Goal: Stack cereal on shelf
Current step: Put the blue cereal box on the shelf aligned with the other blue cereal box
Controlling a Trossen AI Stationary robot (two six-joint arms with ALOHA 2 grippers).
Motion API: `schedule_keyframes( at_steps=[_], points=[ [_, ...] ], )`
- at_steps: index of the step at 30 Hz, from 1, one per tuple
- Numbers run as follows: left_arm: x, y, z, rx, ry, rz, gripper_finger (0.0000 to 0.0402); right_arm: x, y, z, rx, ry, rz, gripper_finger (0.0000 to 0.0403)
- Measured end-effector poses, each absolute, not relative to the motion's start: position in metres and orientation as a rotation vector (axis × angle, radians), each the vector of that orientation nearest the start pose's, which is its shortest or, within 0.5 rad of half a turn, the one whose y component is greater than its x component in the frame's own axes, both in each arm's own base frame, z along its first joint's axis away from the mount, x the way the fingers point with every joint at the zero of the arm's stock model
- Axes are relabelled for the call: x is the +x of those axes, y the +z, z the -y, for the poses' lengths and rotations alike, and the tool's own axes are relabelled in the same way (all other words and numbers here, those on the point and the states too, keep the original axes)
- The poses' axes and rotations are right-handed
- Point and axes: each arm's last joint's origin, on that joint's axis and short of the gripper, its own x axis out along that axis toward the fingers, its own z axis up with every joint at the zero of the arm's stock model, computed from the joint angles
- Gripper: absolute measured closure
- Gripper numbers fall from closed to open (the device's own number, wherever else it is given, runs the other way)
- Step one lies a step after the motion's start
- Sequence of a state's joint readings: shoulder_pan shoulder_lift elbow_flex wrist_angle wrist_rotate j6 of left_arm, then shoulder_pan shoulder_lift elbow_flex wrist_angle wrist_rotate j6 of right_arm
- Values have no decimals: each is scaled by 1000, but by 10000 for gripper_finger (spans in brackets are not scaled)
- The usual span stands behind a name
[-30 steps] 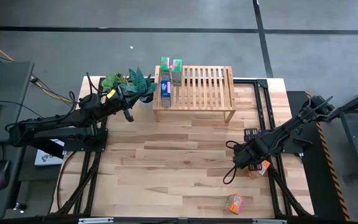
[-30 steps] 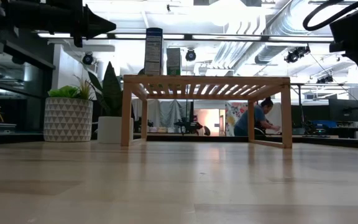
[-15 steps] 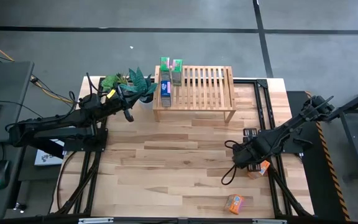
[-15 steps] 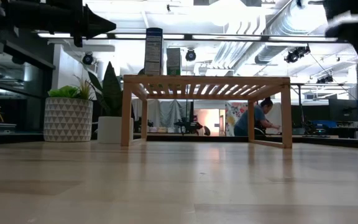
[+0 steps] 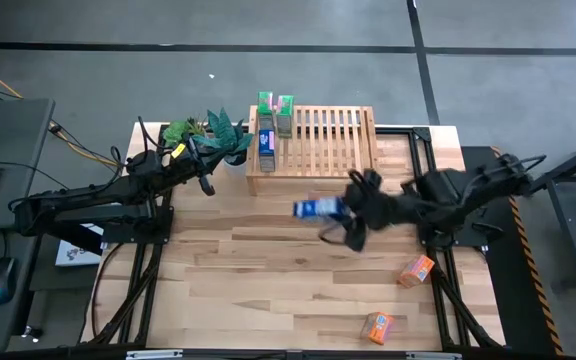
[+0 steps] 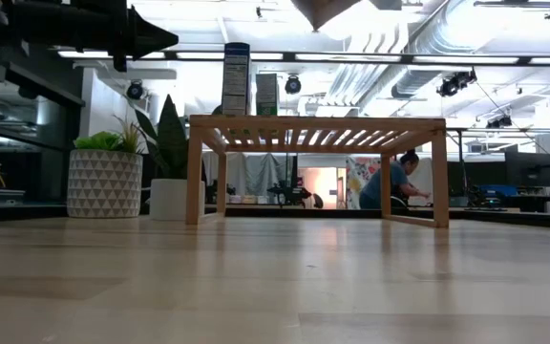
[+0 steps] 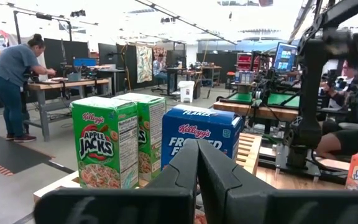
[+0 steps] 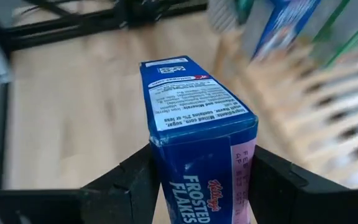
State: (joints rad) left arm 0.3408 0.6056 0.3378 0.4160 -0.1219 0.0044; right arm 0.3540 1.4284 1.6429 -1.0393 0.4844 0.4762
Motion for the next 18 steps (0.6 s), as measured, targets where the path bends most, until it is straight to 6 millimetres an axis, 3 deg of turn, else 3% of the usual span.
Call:
schedule_keyframes(
  at_steps=[4, 8, 13, 18],
  points=[
    [141, 261, -54, 21, 462, 147, 402, 291, 428, -59, -6, -386, -728, 210],
    [141, 261, -54, 21, 462, 147, 401, 314, 438, -25, -26, -614, -809, 210],
    [141, 261, -54, 20, 462, 143, 402, 334, 433, 22, 78, -815, -894, 210],
    [141, 261, -54, 20, 462, 143, 401, 353, 418, 57, 207, -799, -956, 210]
  ],
)
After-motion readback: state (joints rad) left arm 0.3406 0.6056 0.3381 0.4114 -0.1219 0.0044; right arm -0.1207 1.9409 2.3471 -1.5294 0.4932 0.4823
